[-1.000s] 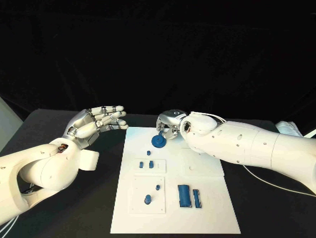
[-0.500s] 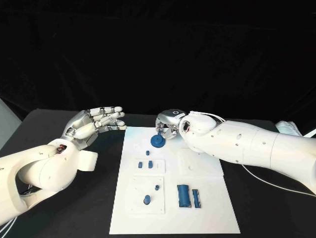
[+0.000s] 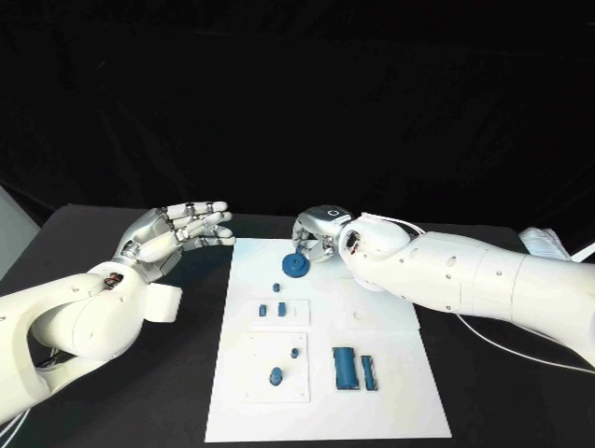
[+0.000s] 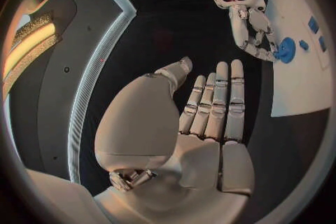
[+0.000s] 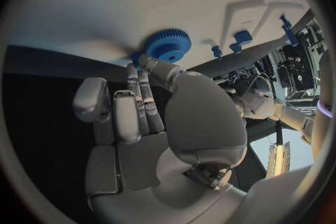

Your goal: Assemble the parts on the task board

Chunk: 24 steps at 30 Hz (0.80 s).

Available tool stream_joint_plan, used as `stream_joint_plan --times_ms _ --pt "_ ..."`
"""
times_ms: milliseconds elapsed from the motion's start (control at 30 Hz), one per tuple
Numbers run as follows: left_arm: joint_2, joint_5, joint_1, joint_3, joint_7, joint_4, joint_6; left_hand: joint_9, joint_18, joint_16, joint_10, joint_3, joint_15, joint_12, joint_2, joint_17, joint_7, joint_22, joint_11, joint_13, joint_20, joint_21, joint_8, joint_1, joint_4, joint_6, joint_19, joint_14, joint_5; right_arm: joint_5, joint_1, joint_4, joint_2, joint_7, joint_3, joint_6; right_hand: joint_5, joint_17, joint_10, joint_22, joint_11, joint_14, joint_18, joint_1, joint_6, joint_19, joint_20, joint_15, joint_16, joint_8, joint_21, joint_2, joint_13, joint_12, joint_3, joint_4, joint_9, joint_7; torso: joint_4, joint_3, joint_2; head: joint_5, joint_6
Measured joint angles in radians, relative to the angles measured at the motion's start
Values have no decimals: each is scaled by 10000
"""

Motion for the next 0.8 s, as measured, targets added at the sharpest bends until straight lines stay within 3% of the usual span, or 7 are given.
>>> stream_joint_plan --times_ms 533,800 --pt "-13 2 2 -1 -9 -144 1 0 0 0 0 -1 0 0 0 -2 0 -1 0 0 0 0 0 0 0 0 0 0 0 346 -1 541 -411 -39 40 -618 -67 76 22 117 -21 1 0 -45 -5 70 0 -1 44 48 77 39 -8 1 -40 122 32 -5 -44 -3 14 -26 63" --pt "-14 2 4 -1 -10 -220 1 0 -1 39 0 27 36 0 0 17 0 27 0 0 0 39 0 0 -28 0 -74 -36 0 432 16 693 -570 -76 68 -723 -85 100 55 159 13 36 1 -46 -30 84 -14 -35 83 93 77 38 -9 1 -40 121 69 -18 -31 -3 4 -26 70"
